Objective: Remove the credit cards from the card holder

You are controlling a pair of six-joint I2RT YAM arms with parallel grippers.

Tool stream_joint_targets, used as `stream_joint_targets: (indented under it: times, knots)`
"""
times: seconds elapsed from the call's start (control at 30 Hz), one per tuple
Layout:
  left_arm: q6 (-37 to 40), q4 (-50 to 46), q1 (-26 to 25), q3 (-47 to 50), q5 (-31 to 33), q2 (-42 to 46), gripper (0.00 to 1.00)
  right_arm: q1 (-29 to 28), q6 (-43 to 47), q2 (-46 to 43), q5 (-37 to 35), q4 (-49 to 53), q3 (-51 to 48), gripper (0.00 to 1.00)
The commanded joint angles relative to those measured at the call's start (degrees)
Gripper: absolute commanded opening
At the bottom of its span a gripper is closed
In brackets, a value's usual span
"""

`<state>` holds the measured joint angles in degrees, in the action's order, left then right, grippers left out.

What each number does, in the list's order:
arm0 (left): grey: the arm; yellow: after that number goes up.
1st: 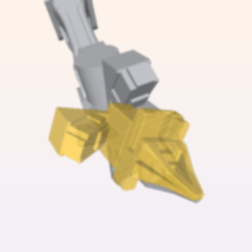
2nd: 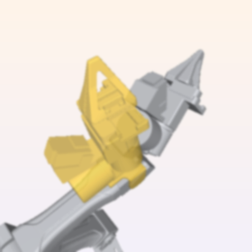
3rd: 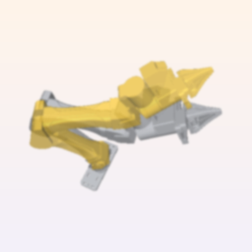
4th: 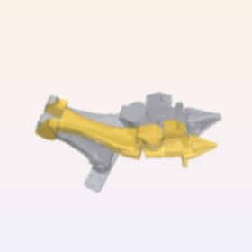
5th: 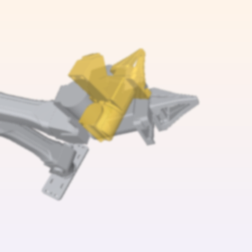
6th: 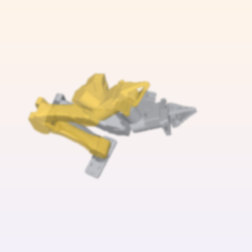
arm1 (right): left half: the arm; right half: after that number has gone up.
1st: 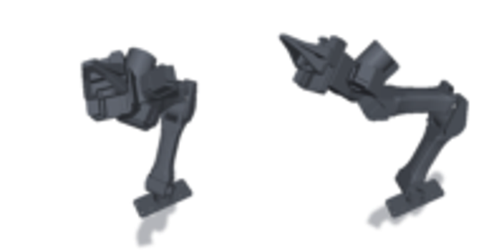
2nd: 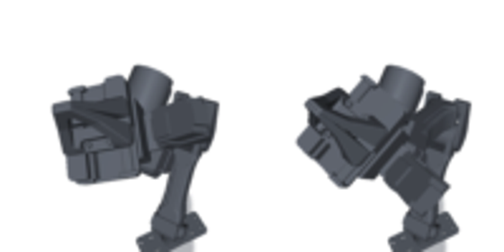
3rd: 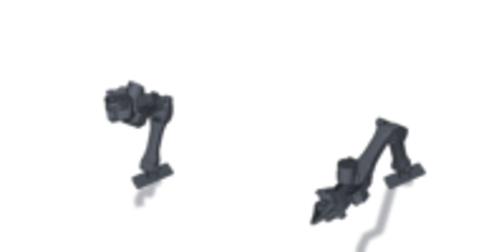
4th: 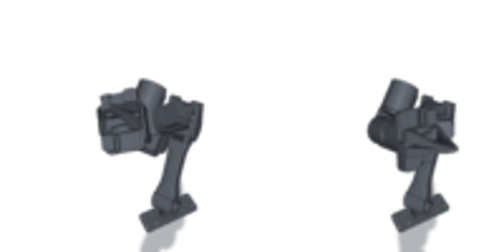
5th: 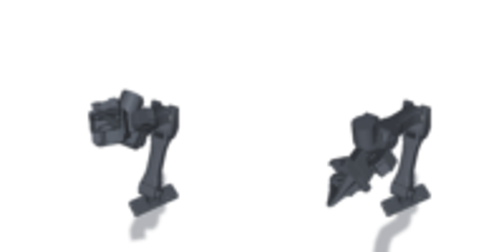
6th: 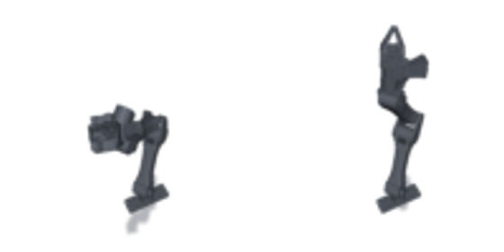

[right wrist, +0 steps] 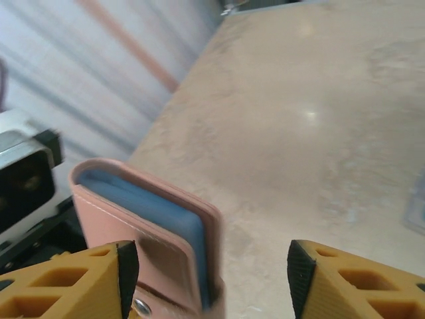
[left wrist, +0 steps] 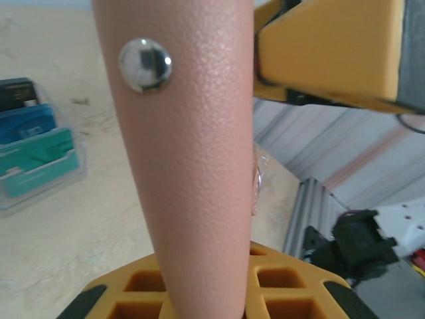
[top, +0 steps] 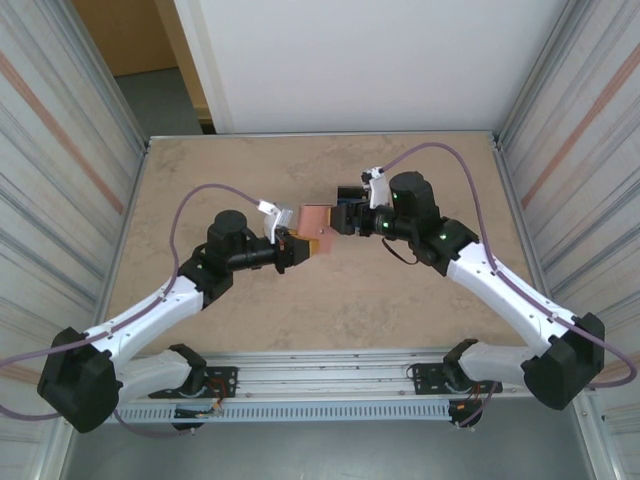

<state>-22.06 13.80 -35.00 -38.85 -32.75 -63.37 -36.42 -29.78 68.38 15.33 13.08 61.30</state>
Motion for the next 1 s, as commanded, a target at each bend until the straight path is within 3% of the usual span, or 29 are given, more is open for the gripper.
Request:
stream_joint_targets:
  times: [0.0, 0.37, 0.97]
  knots:
    - [3.2, -1.4, -0.5, 0.1, 6.8, 1.0, 0.00, -1.5, -4.7, -2.3, -11.9, 6.4, 1.9, 0.58]
    - [5.4, -0.7, -0.5, -0.3, 10.9, -1.8, 0.00, -11.9, -11.0, 0.0, -26.3, 15.4, 7.3, 0.49]
    - [4.3, 2.0, -0.4, -1.4, 11.3, -4.9, 0.00, -14.9, -12.2, 12.4, -22.9, 16.2, 15.1, 0.39]
